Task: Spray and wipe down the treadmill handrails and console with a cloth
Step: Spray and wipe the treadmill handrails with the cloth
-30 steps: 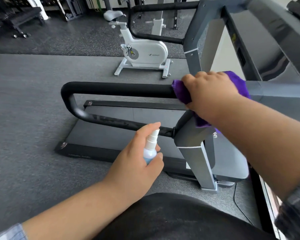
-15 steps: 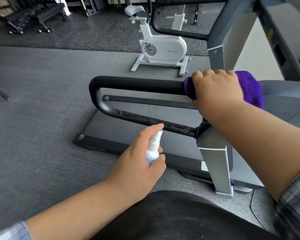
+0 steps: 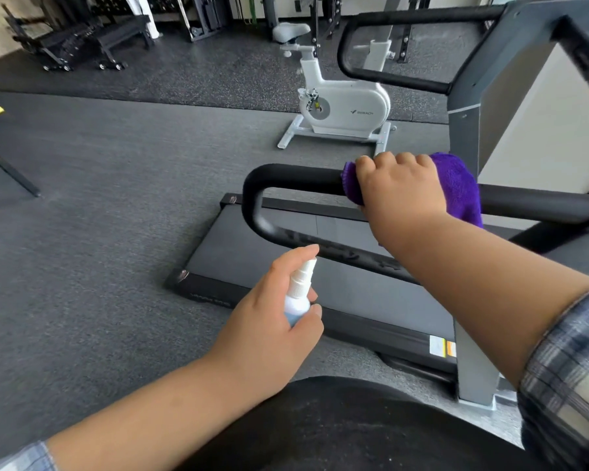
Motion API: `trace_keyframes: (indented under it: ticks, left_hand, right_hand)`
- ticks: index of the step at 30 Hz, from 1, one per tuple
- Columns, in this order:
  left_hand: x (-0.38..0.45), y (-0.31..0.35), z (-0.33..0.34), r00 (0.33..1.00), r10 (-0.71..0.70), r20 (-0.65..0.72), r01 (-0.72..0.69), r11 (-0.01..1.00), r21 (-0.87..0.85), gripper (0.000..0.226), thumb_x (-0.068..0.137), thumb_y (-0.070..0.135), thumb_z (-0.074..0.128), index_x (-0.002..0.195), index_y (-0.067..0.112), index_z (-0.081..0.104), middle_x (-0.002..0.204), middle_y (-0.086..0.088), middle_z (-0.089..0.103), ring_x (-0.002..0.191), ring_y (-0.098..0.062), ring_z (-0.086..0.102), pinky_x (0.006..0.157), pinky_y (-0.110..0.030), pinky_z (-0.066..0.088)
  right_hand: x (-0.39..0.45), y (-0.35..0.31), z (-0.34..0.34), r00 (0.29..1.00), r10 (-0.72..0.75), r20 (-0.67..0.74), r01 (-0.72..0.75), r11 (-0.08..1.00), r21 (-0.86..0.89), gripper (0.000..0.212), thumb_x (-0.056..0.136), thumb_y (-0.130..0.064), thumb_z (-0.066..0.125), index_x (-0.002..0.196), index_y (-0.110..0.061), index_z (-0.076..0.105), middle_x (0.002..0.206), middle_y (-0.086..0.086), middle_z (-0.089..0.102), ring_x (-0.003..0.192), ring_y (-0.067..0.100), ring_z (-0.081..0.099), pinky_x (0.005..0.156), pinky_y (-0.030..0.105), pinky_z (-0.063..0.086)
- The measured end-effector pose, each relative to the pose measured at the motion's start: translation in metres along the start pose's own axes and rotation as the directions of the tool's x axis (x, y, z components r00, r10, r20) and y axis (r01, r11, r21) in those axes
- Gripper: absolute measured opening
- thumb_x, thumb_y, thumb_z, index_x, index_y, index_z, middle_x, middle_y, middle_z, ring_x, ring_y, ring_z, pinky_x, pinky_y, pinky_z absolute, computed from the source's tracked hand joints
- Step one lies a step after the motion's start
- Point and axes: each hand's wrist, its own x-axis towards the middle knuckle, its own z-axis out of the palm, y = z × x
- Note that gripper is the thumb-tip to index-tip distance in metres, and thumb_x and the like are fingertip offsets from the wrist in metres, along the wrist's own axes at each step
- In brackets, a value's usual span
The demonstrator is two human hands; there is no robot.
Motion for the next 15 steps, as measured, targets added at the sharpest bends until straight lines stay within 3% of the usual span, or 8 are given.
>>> trace_keyframes:
  ticks: [11, 15]
  left_hand:
    - [0.004, -0.078, -0.094, 0.998, -0.020, -0.057, 0.021, 1.000, 0.003, 0.067, 0.088, 0.018, 0.064, 0.125, 0.065, 0.032, 0.106, 0.026, 0.056, 0.095, -0.007, 0.058, 0.078, -0.017, 0.046]
    - [0.010, -0.100, -0.116, 1.000, -0.011, -0.027, 0.011, 1.000, -0.005, 0.066, 0.088, 0.020, 0.062, 0.126, 0.064, 0.031, 0.106, 0.024, 0.056, 0.094, -0.008, 0.058, 0.081, -0.027, 0.050]
  right_hand:
    - [0.064, -0.126, -0.023, 0.996, -0.070, 0.055, 0.072, 0.997, -0.034, 0.058, 0.069, -0.011, 0.071, 0.119, -0.014, 0.043, 0.114, 0.010, 0.056, 0.107, 0.034, 0.055, 0.088, 0.041, 0.038]
    - [0.081, -0.161, -0.030, 0.981, -0.146, 0.126, 0.164, 0.975, -0.148, 0.051, 0.078, -0.017, 0.068, 0.125, -0.015, 0.048, 0.120, 0.009, 0.055, 0.112, 0.034, 0.053, 0.090, 0.040, 0.038]
